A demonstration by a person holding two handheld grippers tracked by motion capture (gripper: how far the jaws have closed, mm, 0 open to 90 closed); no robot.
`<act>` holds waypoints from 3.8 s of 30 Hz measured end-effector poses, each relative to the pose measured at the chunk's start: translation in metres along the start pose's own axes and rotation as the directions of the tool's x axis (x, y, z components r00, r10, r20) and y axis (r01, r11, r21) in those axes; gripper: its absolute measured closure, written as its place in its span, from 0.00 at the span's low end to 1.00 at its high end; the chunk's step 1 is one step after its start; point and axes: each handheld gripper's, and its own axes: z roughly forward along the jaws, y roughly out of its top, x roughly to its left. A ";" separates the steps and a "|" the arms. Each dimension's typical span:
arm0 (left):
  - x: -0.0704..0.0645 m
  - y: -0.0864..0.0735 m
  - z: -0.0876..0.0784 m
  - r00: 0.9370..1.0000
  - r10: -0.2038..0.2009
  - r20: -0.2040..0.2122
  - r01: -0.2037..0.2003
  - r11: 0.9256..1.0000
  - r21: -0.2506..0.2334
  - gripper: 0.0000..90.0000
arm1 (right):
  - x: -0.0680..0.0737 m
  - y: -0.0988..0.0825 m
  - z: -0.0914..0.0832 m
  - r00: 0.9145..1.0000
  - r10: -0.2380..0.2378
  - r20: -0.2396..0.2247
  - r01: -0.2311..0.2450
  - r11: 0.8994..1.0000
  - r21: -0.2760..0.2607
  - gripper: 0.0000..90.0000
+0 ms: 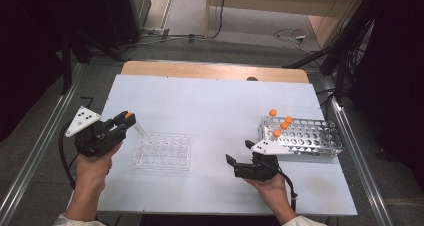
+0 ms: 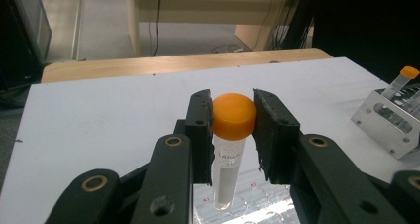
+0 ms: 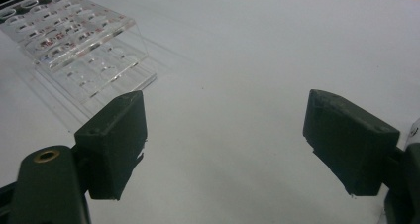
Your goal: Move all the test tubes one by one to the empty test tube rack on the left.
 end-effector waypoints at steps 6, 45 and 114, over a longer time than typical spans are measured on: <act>-0.002 -0.002 0.000 0.999 0.031 -0.031 -0.031 0.999 0.025 0.79 | -0.001 0.001 -0.003 1.000 -0.001 0.004 0.001 1.000 -0.009 0.17; 0.000 -0.051 0.024 0.996 -0.083 0.011 0.083 0.996 0.039 0.17 | -0.004 0.001 -0.011 1.000 0.006 0.019 -0.005 1.000 -0.026 0.17; -0.080 -0.042 0.028 0.983 0.084 0.165 -0.093 0.995 0.043 0.11 | -0.070 -0.020 -0.029 0.947 0.118 0.298 -0.080 0.987 -0.138 0.79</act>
